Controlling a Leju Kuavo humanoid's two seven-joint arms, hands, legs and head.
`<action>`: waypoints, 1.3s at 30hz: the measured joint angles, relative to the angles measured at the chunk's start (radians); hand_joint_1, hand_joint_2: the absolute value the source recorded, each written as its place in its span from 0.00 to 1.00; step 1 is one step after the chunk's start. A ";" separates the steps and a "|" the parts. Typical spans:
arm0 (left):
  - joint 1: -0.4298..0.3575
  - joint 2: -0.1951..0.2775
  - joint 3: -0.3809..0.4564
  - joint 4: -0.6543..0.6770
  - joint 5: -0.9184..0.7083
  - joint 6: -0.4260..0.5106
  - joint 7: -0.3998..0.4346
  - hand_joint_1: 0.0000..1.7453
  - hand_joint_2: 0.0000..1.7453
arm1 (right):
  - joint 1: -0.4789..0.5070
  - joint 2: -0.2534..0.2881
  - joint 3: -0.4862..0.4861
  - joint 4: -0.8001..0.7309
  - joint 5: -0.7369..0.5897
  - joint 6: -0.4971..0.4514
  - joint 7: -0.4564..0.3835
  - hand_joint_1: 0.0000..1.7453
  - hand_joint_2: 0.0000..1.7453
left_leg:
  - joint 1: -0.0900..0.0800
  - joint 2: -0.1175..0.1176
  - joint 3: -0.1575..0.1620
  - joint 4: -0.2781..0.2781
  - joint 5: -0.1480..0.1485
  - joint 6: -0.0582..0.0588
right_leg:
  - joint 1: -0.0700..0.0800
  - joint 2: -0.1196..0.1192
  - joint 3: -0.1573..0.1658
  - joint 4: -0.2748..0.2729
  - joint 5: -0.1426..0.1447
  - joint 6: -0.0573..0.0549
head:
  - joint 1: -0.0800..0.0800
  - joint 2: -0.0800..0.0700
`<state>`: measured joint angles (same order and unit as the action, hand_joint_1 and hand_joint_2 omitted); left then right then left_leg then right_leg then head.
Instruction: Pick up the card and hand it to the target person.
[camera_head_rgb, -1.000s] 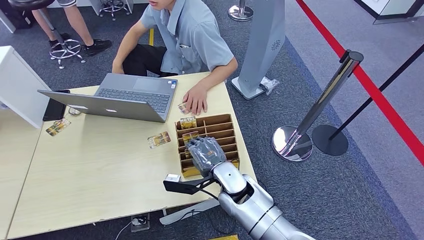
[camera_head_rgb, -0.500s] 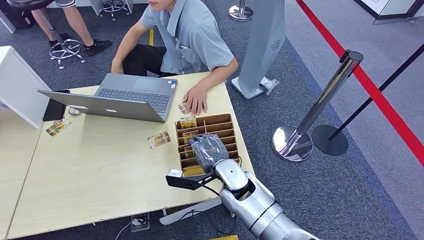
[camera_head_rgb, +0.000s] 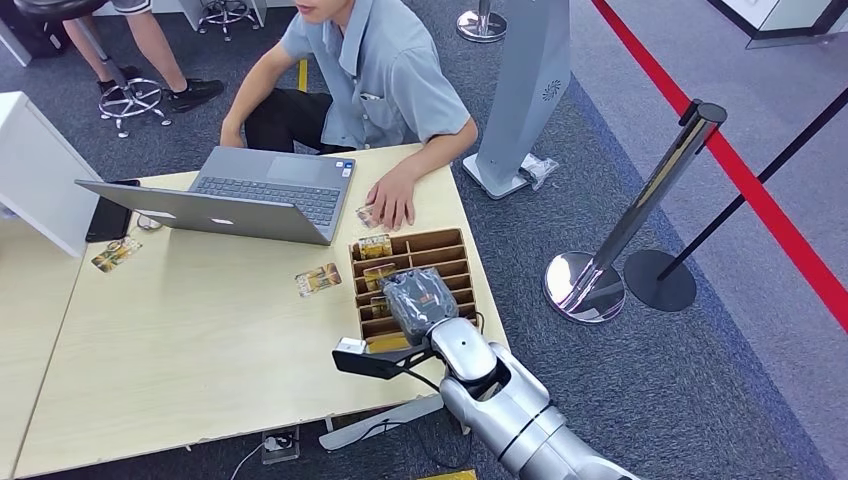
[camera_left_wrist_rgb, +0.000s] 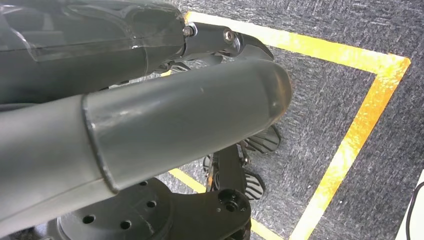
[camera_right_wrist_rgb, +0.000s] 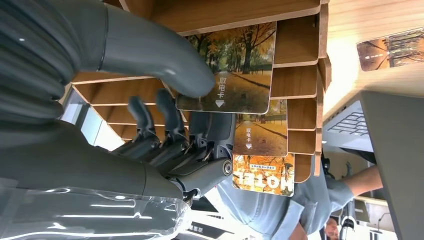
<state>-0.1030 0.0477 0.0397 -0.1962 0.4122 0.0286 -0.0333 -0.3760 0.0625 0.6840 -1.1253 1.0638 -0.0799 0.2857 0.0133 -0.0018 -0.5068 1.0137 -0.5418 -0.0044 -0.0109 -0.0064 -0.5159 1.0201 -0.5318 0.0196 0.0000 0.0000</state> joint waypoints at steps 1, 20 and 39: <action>0.000 0.000 0.000 0.000 0.000 0.000 0.000 0.00 0.00 | 0.000 0.000 -0.001 0.000 0.002 -0.001 0.000 1.00 1.00 | 0.000 0.000 0.000 0.000 0.000 0.000 | 0.000 0.000 0.000 0.000 0.000 0.000 | 0.000 0.000; 0.001 0.002 -0.001 0.000 -0.009 -0.011 -0.008 0.00 0.00 | -0.021 -0.052 -0.101 -0.194 0.075 -0.039 0.019 1.00 1.00 | 0.000 0.000 -0.002 0.002 0.000 0.000 | 0.000 0.000 -0.002 0.001 0.000 0.000 | 0.000 0.000; 0.001 0.020 -0.060 0.001 -0.070 -0.060 -0.012 0.00 0.00 | -0.362 -0.016 -0.346 -0.089 0.196 -0.076 -0.008 1.00 1.00 | -0.001 0.002 -0.003 0.003 0.000 0.000 | -0.001 0.002 -0.004 0.003 0.001 0.000 | 0.000 0.000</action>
<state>-0.1024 0.0673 -0.0201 -0.1957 0.3423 -0.0314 -0.0452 -0.7379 0.0463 0.3382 -1.2147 1.2595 -0.1556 0.2773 0.0126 -0.0003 -0.5099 1.0169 -0.5417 -0.0042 -0.0116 -0.0047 -0.5200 1.0233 -0.5311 0.0197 0.0000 0.0000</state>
